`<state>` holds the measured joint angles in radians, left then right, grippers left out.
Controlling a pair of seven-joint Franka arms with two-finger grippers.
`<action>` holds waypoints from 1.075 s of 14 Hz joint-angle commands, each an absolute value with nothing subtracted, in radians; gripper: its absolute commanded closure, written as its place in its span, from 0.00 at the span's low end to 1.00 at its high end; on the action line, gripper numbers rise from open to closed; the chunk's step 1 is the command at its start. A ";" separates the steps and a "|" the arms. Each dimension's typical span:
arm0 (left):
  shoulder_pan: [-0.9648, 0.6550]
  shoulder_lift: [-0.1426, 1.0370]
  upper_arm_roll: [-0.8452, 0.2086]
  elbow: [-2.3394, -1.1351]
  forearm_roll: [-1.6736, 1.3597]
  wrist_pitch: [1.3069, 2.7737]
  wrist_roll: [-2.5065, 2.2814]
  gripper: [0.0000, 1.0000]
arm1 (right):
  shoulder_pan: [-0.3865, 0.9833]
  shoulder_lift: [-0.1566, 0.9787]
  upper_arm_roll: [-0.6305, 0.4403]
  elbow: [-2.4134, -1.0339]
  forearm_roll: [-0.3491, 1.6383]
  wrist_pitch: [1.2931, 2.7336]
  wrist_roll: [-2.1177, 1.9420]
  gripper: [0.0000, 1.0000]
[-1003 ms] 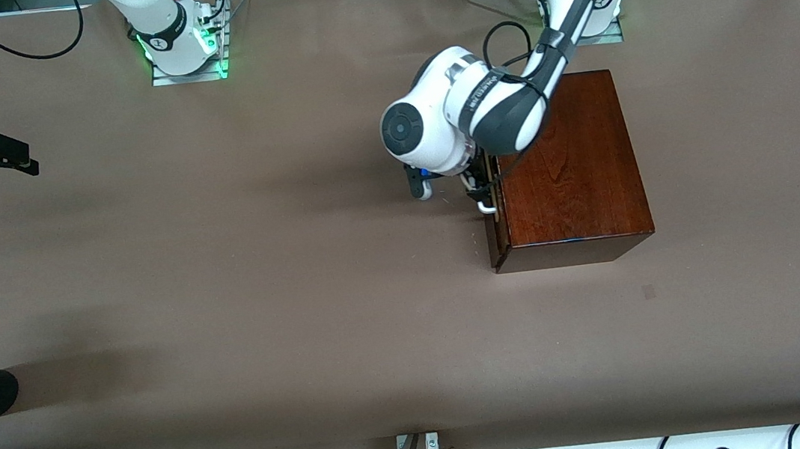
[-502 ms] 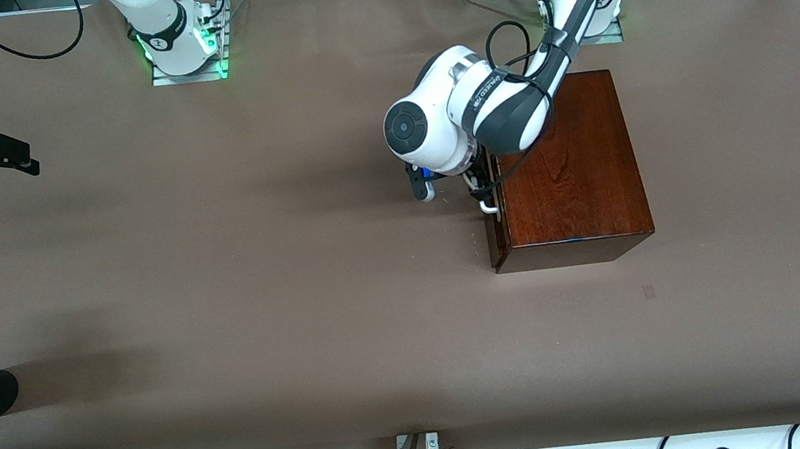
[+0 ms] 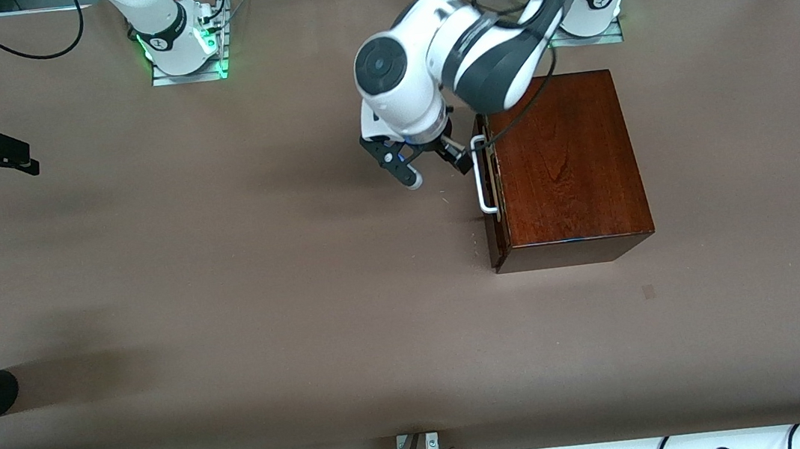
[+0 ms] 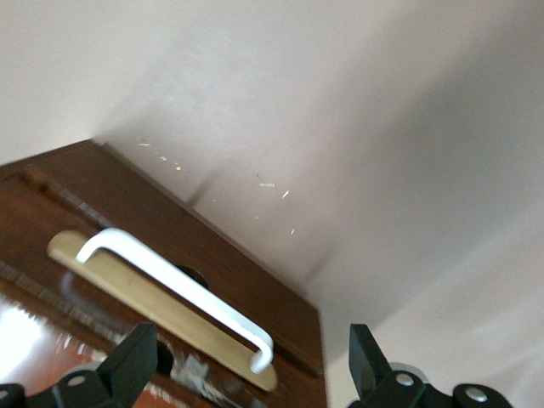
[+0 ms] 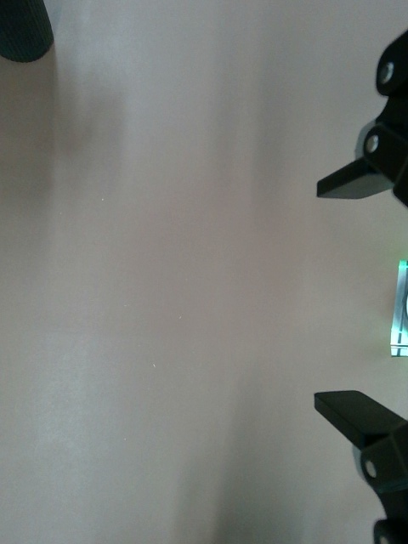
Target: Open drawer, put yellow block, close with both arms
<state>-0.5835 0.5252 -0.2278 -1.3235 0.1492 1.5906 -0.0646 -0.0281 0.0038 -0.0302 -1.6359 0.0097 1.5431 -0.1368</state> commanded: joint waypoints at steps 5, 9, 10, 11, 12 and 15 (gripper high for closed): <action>-0.436 0.357 -0.218 -1.301 0.092 1.494 -0.356 0.00 | -0.034 0.005 -0.021 -1.617 -0.002 1.523 -0.135 0.00; -0.293 0.292 -0.213 -1.233 0.089 1.398 -0.393 0.00 | -0.034 0.006 -0.025 -1.617 -0.002 1.523 -0.135 0.00; -0.247 0.267 -0.221 -1.245 0.087 1.387 -0.393 0.00 | -0.034 0.005 -0.025 -1.617 -0.002 1.522 -0.135 0.00; -0.215 0.252 -0.219 -1.256 0.087 1.362 -0.385 0.00 | -0.035 0.005 -0.025 -1.617 -0.002 1.522 -0.135 0.00; -0.192 0.238 -0.213 -1.270 0.087 1.344 -0.380 0.00 | -0.034 0.005 -0.025 -1.617 -0.002 1.522 -0.135 0.00; -0.123 0.167 -0.178 -1.347 0.074 1.353 -0.301 0.00 | -0.034 0.005 -0.025 -1.617 -0.002 1.522 -0.135 0.00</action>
